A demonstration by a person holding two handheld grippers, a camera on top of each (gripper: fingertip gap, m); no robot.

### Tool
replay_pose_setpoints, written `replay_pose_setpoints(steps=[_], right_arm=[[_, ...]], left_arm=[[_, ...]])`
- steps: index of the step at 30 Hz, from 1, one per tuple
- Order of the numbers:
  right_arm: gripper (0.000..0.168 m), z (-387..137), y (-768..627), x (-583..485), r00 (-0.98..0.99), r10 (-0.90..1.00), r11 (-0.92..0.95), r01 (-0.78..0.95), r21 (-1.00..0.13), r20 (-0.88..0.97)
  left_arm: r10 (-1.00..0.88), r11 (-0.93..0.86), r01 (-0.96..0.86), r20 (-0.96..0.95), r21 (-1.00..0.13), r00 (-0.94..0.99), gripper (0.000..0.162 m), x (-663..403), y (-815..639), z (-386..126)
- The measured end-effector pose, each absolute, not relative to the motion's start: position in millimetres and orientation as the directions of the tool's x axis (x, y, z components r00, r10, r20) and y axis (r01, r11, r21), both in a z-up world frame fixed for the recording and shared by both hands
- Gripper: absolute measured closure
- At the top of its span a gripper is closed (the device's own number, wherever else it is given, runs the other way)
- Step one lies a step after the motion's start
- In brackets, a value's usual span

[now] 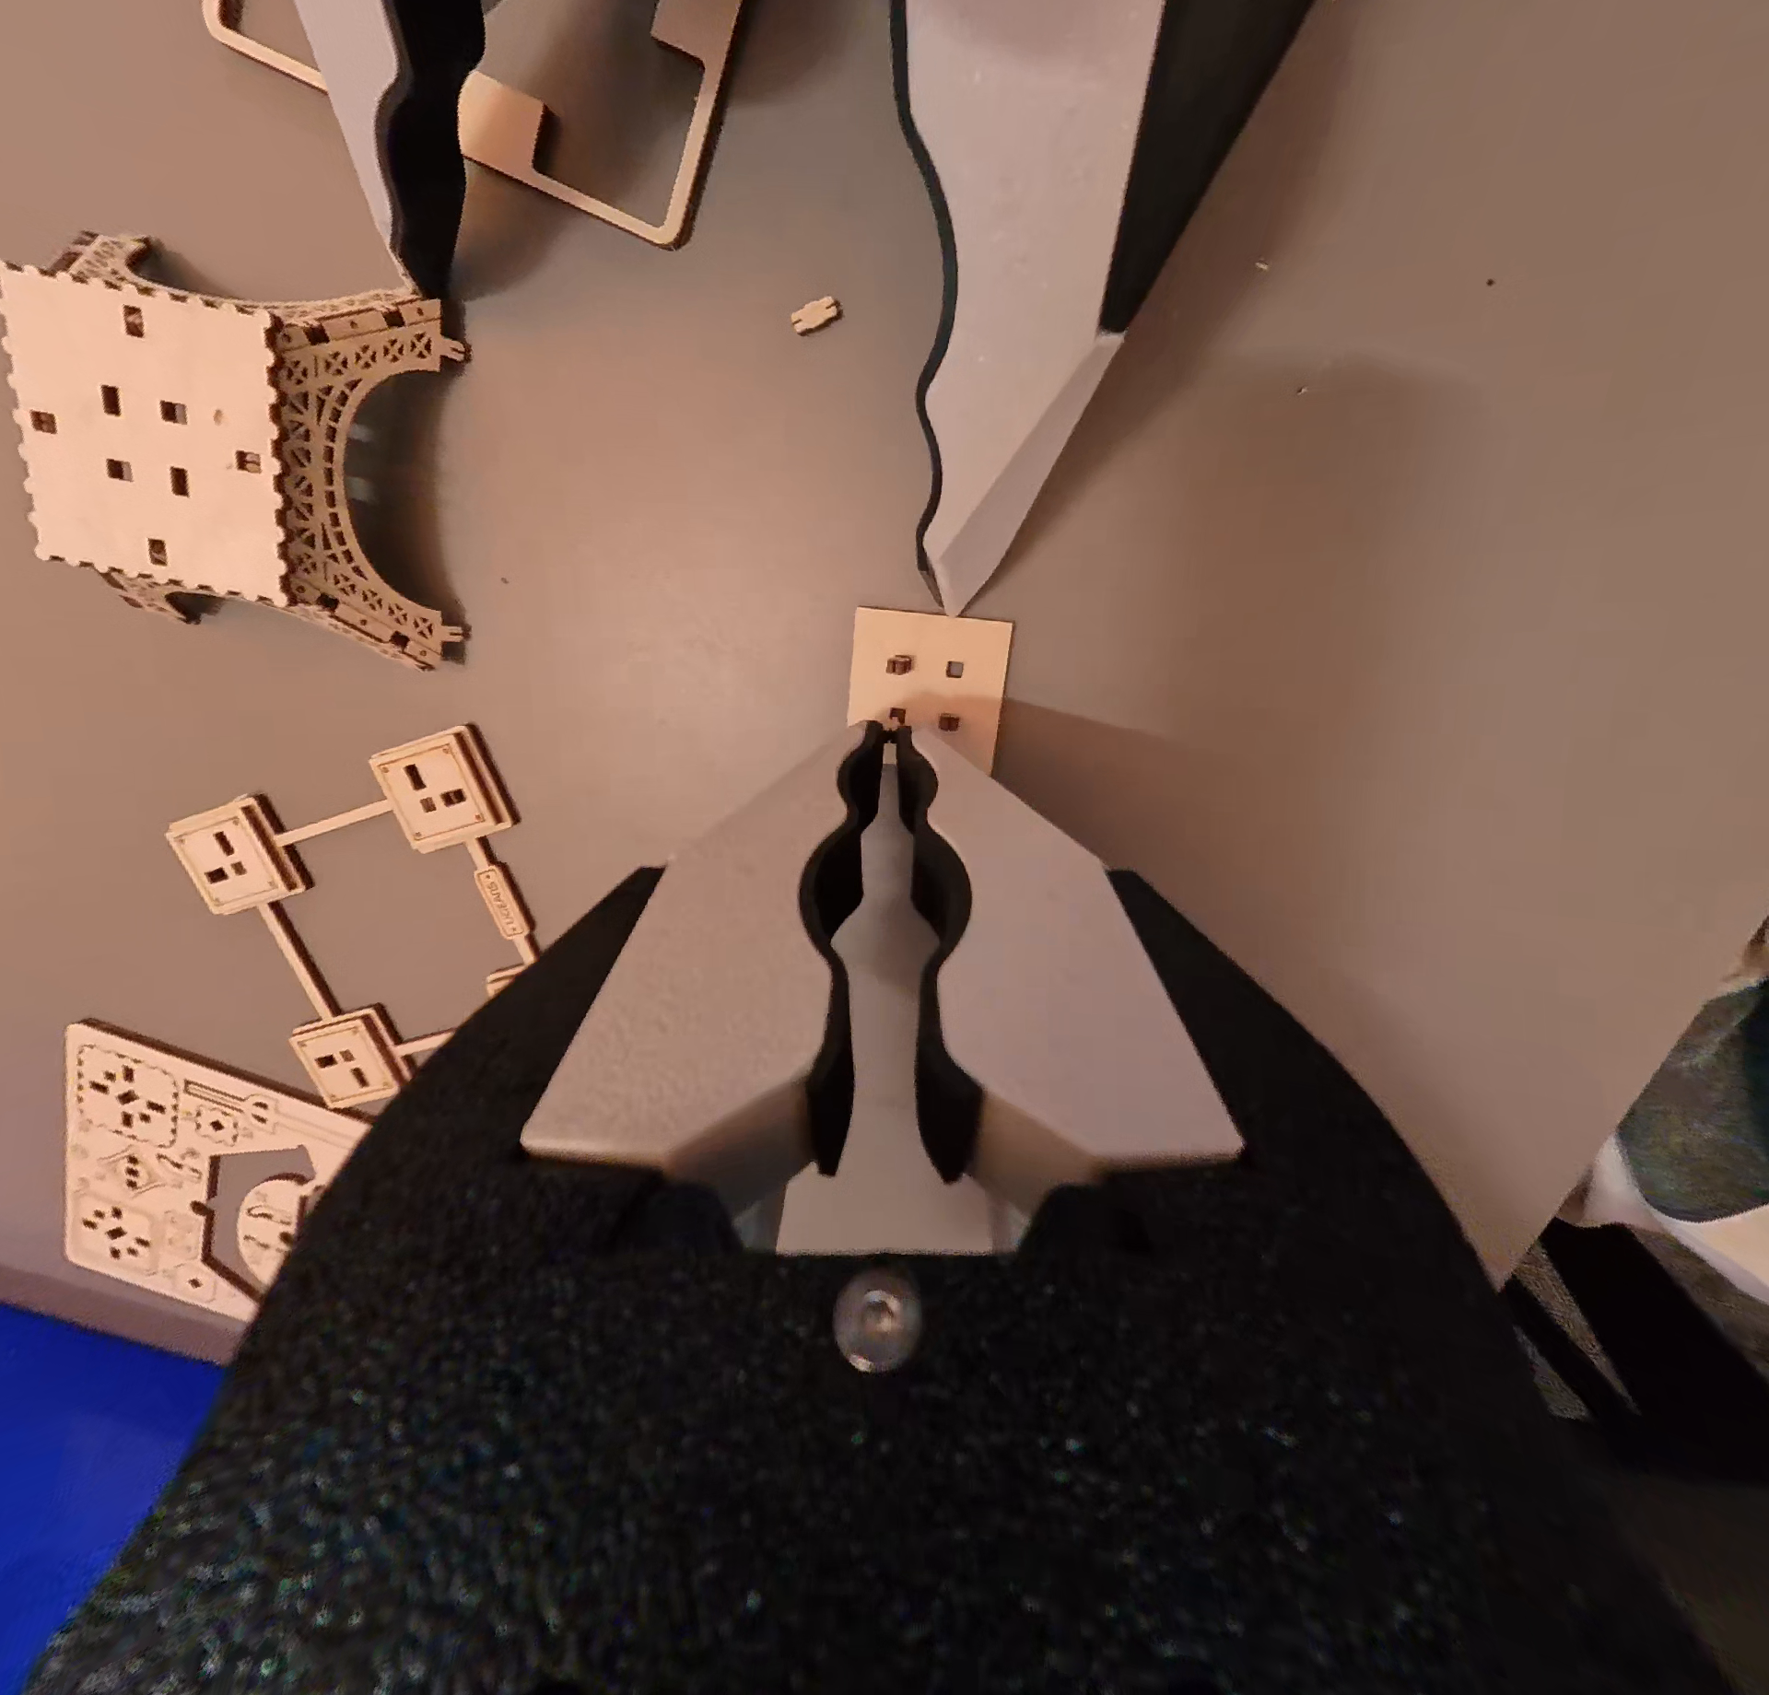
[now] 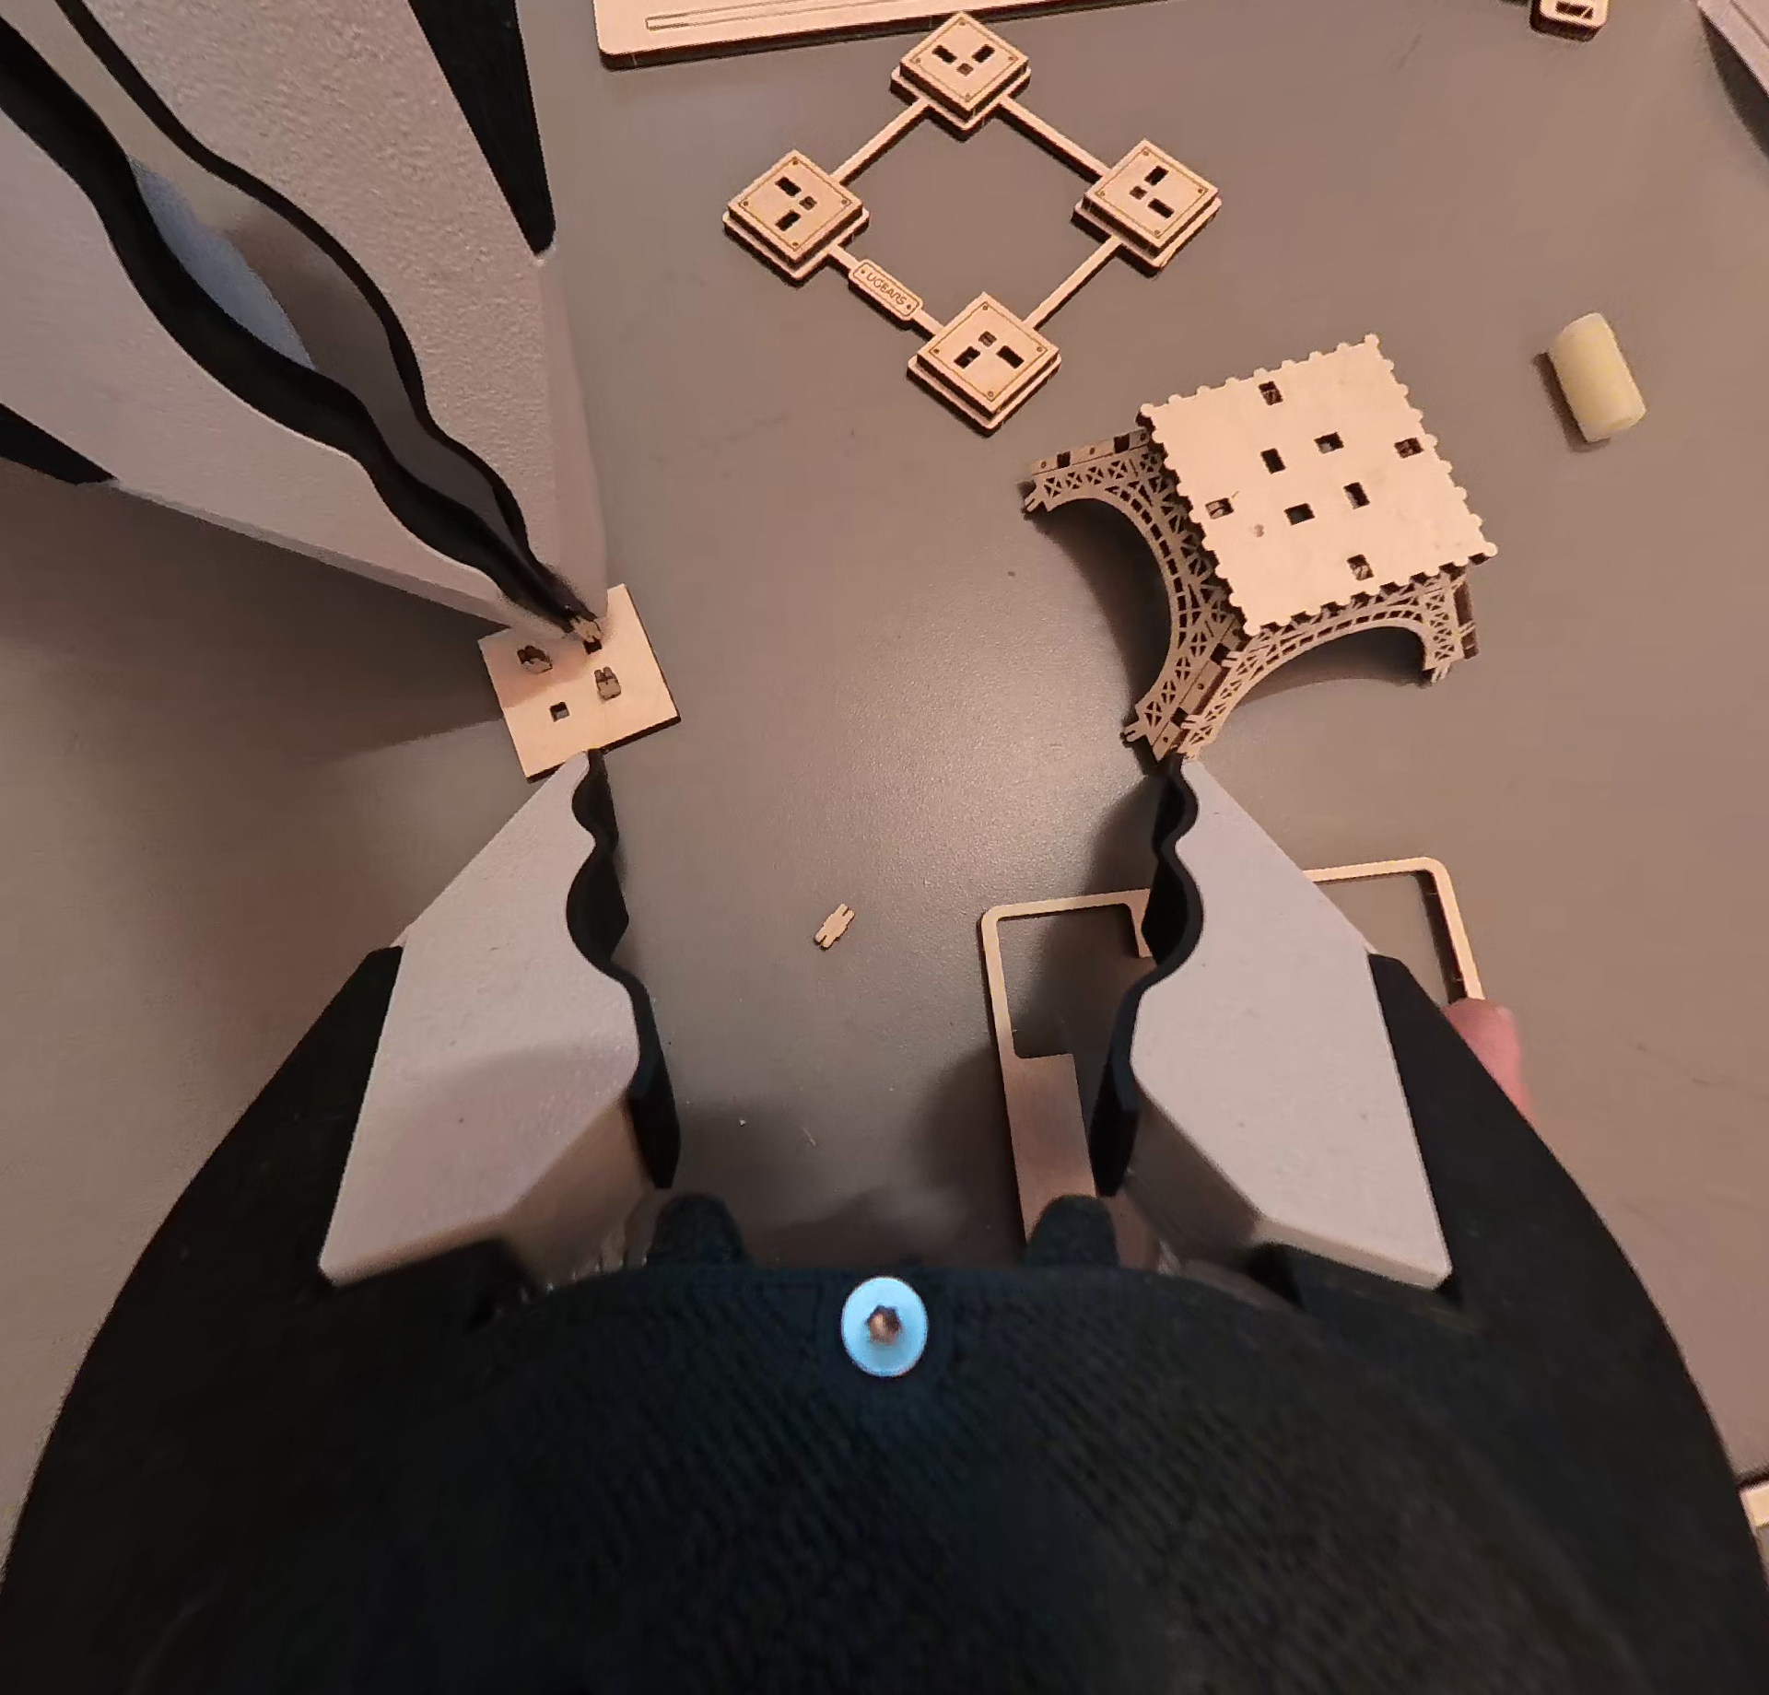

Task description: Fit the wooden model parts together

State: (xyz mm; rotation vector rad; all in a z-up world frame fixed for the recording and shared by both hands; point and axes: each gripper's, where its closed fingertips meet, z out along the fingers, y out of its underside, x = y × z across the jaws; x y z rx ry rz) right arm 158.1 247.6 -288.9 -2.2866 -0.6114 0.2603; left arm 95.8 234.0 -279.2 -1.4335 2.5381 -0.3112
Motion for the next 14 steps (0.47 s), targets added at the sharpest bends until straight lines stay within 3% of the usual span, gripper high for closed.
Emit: replay_pose_setpoints(steps=[1,14], right_arm=[[0.058,-288.9,247.8,158.1,0.865,0.501,-0.608,0.349,-0.713,-0.004],[0.056,-288.8,249.6,157.2,0.865,0.501,-0.590,0.338,-0.733,-0.004]], left_arm=[[-0.855,0.512,-0.812,-0.080,-0.281,-0.512,0.162,96.1,234.0,-278.7],[-0.827,0.555,-0.787,-0.071,-0.270,-0.558,0.162,96.5,233.4,-279.1]])
